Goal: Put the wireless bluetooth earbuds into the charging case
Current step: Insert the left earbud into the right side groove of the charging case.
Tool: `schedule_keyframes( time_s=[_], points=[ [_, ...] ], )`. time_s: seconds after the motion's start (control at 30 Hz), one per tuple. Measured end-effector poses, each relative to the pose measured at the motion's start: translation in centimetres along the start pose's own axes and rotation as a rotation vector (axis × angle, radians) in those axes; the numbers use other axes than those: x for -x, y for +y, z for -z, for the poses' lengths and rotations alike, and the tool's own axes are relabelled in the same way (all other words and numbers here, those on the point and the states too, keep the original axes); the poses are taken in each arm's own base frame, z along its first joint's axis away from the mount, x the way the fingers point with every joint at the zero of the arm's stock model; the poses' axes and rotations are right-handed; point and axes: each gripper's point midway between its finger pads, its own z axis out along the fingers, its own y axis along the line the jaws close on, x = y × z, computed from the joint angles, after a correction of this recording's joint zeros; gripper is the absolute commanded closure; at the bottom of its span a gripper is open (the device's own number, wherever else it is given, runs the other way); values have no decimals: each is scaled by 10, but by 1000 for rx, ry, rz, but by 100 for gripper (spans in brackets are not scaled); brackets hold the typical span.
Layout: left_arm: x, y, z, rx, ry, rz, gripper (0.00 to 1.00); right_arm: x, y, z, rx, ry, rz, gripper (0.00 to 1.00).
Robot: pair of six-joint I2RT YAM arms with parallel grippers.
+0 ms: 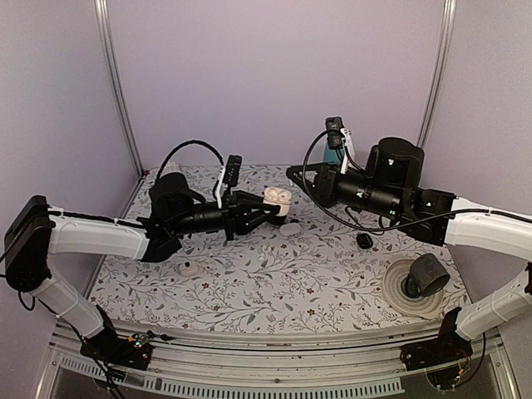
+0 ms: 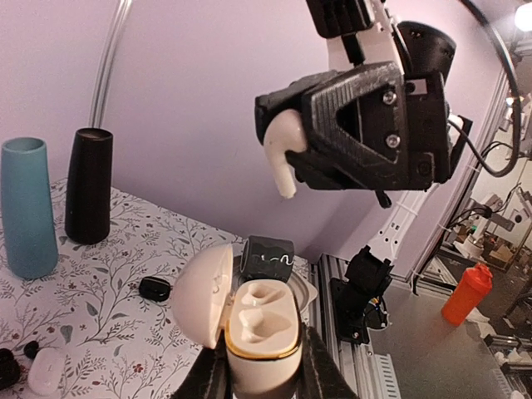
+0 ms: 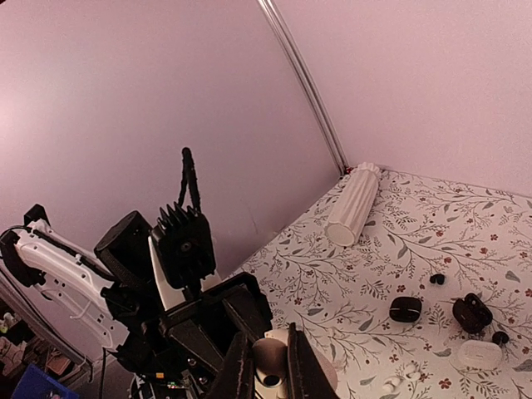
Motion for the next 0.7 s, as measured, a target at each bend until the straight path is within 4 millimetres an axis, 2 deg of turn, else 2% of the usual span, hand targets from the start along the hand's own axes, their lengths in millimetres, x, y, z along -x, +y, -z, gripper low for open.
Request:
schedule_keyframes(
  time_s=[0.37,0.7],
  points=[
    [12,-14,-10,-46,-22,-23,100,2,29,-1,87,-32,12,96],
    [18,-24,-15,-71,-33,-42,100,-10,37,-9,109,-17,26,96]
  ],
)
